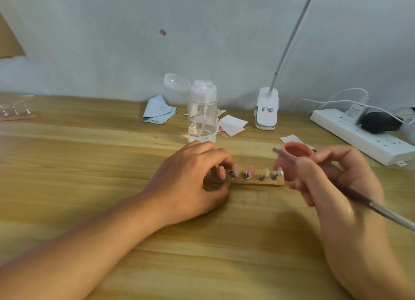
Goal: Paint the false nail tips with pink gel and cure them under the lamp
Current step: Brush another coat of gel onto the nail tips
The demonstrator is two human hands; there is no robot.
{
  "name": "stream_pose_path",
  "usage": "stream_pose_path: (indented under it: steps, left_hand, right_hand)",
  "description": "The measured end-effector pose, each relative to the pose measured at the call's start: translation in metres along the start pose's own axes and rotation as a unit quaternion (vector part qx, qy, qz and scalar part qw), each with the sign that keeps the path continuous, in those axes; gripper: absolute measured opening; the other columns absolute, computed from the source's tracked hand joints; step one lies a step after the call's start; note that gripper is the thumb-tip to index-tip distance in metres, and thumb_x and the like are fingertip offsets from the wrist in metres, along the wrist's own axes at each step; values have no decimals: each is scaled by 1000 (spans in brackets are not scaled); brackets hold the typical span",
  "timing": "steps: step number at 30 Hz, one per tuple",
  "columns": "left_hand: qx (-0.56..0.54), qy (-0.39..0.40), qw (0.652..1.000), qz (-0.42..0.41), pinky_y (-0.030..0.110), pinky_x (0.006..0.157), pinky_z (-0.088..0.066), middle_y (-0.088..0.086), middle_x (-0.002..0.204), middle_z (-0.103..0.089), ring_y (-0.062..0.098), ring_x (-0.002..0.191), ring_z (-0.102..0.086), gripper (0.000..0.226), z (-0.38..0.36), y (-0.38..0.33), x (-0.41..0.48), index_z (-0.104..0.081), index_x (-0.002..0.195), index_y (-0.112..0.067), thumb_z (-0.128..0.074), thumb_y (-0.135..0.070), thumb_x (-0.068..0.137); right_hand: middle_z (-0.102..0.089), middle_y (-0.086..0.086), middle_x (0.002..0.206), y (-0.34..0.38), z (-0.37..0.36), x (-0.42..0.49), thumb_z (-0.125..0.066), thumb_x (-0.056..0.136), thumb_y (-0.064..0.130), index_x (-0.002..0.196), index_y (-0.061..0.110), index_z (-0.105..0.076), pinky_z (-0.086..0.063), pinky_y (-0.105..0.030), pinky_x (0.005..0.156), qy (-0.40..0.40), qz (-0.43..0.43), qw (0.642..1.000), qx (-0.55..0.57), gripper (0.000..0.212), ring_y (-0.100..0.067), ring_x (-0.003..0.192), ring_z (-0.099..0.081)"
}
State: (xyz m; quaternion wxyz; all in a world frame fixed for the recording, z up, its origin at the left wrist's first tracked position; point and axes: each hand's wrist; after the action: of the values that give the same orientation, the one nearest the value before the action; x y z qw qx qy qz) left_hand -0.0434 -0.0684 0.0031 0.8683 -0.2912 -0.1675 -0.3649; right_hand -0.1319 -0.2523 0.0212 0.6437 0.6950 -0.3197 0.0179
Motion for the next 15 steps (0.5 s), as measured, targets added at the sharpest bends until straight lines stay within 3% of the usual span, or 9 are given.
stream_pose_path:
  steps: [4, 7, 10, 13, 15]
  left_hand:
    - [14, -4, 1000, 10, 25, 73, -45, -20, 82, -52, 3, 89, -51, 18, 0, 0, 1, -61, 91, -39, -62, -37, 73]
    - [15, -12, 1000, 10, 26, 73, -46, -19, 80, -52, 5, 87, -51, 18, 1, -2, 1, -62, 89, -38, -63, -34, 71]
    - [16, -17, 1000, 9, 24, 71, -44, -18, 79, -53, 5, 86, -51, 18, 1, -3, 0, -62, 88, -37, -65, -31, 72]
    - [20, -16, 1000, 1, 24, 72, -45, -18, 79, -53, 6, 86, -52, 18, 2, -5, -1, -62, 89, -37, -67, -30, 72]
    - [22, -16, 1000, -6, 27, 74, -47, -19, 80, -52, 6, 86, -52, 18, 2, -6, -1, -63, 90, -36, -67, -31, 73]
  right_hand:
    - [-72, 6, 71, 4, 10, 18, -56, 93, -2, 95, 11, -64, -49, -16, 56, -48, 56, 996, -55, 15, -3, 58, -61]
    - [-70, 5, 66, 0, 24, 30, -48, 90, -1, 89, 11, -67, -44, -15, 54, -64, 44, 991, -112, 23, -4, 55, -53]
    - [-63, 6, 56, -8, 33, 37, -50, 88, 4, 82, 13, -61, -41, -12, 51, -85, 19, 985, -150, 15, 1, 51, -52]
    - [-60, 6, 53, -16, 36, 40, -54, 91, 14, 80, 23, -51, -42, -23, 55, -72, -7, 981, -181, 15, -1, 50, -51]
    - [-60, 5, 55, -18, 36, 42, -57, 93, 18, 83, 25, -48, -43, -22, 54, -62, -17, 978, -199, 15, 0, 50, -53]
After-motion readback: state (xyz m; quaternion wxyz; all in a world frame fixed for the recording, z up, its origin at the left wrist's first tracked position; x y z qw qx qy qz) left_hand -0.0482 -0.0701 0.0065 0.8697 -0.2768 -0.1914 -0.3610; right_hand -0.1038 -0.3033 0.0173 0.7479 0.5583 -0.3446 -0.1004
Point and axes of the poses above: each hand's wrist, its own x-axis towards the middle knuckle, its own z-axis out of the back of the hand, y = z × x
